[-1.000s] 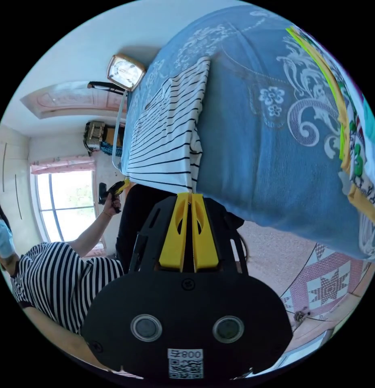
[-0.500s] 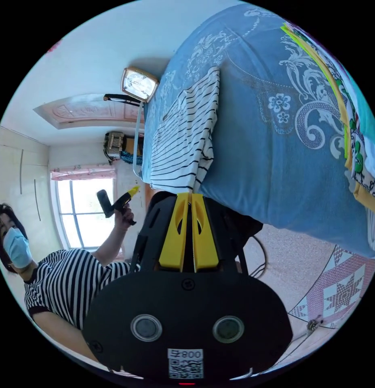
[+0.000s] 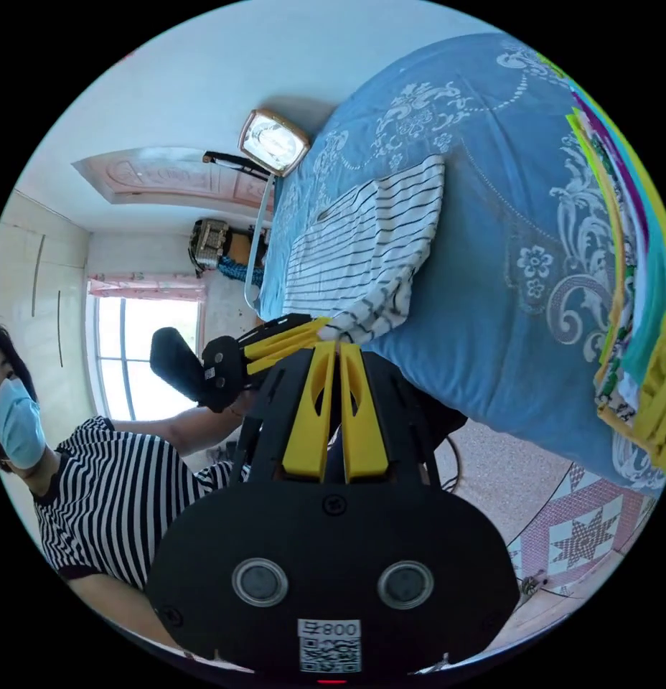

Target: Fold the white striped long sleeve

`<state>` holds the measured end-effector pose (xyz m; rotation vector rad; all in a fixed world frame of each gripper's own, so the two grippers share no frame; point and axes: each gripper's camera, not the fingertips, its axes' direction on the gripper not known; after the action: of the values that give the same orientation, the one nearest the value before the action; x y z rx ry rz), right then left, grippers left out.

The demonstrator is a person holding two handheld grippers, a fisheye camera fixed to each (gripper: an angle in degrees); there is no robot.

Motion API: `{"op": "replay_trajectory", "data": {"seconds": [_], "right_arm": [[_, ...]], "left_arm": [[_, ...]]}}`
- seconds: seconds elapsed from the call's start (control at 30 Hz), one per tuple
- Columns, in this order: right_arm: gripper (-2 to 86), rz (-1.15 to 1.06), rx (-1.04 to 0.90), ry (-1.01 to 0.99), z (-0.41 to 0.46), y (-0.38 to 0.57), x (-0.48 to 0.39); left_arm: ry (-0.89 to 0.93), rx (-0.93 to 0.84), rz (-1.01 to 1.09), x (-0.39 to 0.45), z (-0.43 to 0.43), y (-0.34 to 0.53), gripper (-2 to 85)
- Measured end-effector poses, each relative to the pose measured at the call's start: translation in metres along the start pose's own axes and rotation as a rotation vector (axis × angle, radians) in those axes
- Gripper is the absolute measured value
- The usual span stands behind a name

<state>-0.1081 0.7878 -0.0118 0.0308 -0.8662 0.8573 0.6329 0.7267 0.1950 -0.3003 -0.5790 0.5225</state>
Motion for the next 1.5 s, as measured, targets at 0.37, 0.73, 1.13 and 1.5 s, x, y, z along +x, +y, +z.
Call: {"op": "replay_trajectory", "data": {"seconds": [0.37,0.73,1.13,1.5], "right_arm": [[10.7,0.177,0.098,-0.109,0.027,-0.099,0.040],[8.3,0.272,0.075,-0.147,0.070,-0.170,0.028],[1.2,0.248,0.108,-0.169,0.094,-0.200,-0.034],[0.9,0.036,0.159,-0.159,0.134,-0.244,-0.193]], "left_arm": [[0.130,0.097,-0.163,0.017,-0.007,-0.005,1.8],[0.182,0.093,-0.166,0.030,0.008,-0.005,1.8],[0.236,0.113,-0.187,-0.003,0.006,0.038,1.7],[0.356,0.325,-0.405,-0.125,-0.051,0.161,1.8]]}}
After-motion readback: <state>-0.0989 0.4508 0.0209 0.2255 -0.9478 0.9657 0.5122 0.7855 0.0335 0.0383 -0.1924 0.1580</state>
